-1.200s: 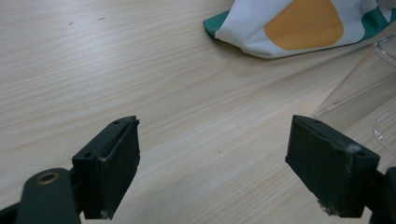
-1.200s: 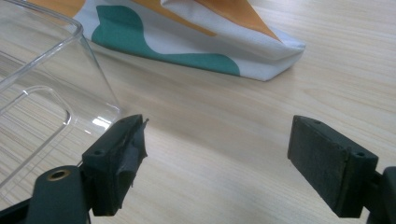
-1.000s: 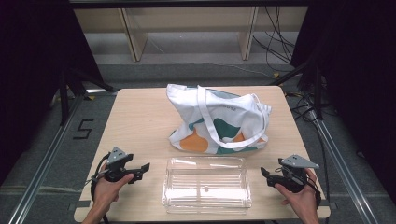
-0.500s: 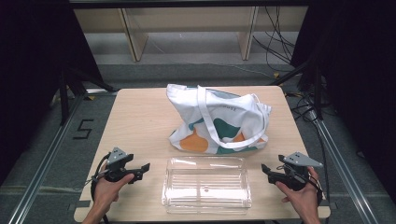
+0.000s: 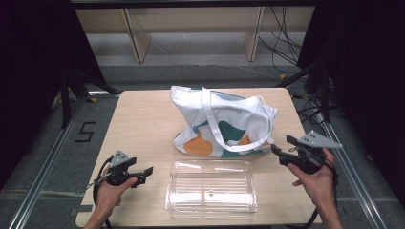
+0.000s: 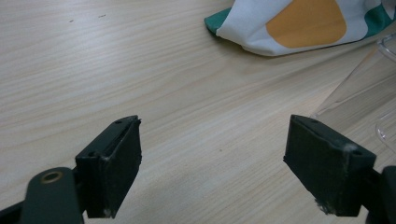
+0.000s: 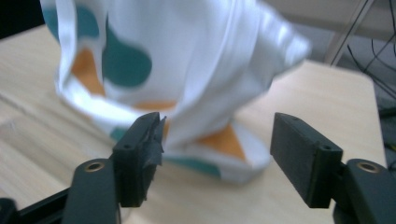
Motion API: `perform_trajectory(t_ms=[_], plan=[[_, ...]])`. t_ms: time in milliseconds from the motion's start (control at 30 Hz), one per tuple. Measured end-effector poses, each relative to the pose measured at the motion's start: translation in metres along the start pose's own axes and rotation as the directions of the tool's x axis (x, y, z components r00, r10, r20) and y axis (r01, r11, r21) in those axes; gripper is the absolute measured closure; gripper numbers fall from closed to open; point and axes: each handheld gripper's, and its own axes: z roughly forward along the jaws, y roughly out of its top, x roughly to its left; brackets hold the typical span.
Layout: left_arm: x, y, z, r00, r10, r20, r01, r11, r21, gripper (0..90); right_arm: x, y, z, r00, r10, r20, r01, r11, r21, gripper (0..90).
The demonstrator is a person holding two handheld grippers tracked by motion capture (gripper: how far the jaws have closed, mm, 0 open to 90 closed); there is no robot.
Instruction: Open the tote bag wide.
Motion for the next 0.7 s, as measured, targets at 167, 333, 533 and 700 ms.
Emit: perform_trajectory(t_ms=[167,333,533,700], plan=[[0.000,0.000,0.001,1.0000,0.005,0.003,-0.005,1.0000,0.005,18.2,-0.008,0.053,0.007,0.9997,-0.026,0.001,0.026,0.999,-0.031,40.7],[0.000,0.000,0.001,0.9999,-0.011,0.003,0.011,0.9999,0.002,18.3,-0.013,0.086,0.031,0.9980,-0.061,0.017,0.061,0.998,-0.020,48.5],[0.000,-0.001,0.000,1.0000,-0.005,0.004,0.004,1.0000,0.008,18.5,-0.013,0.108,0.068,0.9934,-0.101,0.054,0.097,0.993,0.073,59.9],[0.000,-0.001,0.002,0.9999,-0.008,0.011,0.008,0.9999,0.008,18.5,-0.014,0.113,0.080,0.9893,-0.133,0.060,0.124,0.983,0.139,70.9]])
